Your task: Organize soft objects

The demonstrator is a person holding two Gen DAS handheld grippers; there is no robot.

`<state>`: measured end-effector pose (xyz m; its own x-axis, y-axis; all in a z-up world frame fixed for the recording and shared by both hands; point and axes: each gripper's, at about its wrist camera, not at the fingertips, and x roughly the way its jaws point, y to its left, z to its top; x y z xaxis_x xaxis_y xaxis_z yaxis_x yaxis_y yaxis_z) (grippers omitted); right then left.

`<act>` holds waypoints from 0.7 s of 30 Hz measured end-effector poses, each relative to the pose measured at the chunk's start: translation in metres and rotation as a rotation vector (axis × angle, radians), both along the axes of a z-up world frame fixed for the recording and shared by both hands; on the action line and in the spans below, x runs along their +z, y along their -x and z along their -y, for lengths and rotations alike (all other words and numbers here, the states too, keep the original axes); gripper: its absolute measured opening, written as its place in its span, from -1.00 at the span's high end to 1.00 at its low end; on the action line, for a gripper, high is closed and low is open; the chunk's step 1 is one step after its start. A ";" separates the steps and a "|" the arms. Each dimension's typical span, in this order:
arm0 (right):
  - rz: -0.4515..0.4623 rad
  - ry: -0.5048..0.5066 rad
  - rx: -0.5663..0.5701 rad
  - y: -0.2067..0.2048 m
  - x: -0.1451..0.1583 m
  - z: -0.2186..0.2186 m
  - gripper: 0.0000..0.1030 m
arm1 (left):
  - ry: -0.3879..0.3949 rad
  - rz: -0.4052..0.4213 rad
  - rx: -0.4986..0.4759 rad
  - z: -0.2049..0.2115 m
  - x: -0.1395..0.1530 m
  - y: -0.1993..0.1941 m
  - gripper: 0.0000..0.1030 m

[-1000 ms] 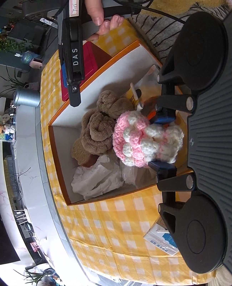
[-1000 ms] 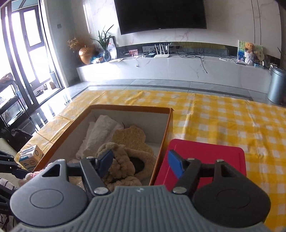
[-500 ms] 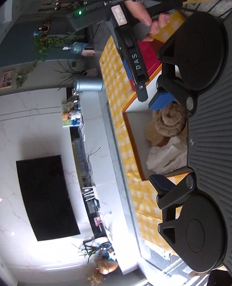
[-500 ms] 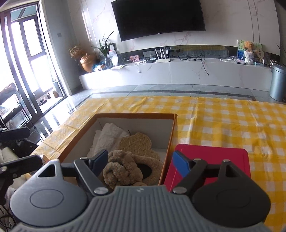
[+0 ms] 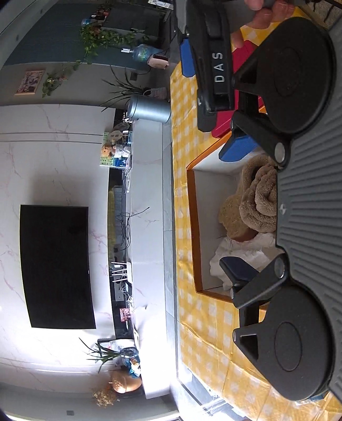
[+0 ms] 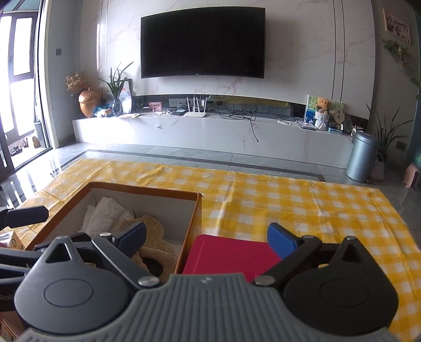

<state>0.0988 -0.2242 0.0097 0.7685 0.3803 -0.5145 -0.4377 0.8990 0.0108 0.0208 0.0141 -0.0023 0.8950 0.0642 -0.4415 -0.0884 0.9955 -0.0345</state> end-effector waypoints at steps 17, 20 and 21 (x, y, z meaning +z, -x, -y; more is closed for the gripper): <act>0.058 0.053 -0.009 0.010 -0.012 -0.019 -0.89 | 0.061 -0.046 0.106 -0.021 -0.008 0.001 -0.86; 0.052 0.062 -0.003 0.011 -0.013 -0.022 -0.89 | 0.066 -0.041 0.115 -0.023 -0.006 0.003 -0.86; 0.053 0.065 0.001 0.011 -0.013 -0.023 -0.89 | 0.068 -0.040 0.117 -0.023 -0.006 0.003 -0.86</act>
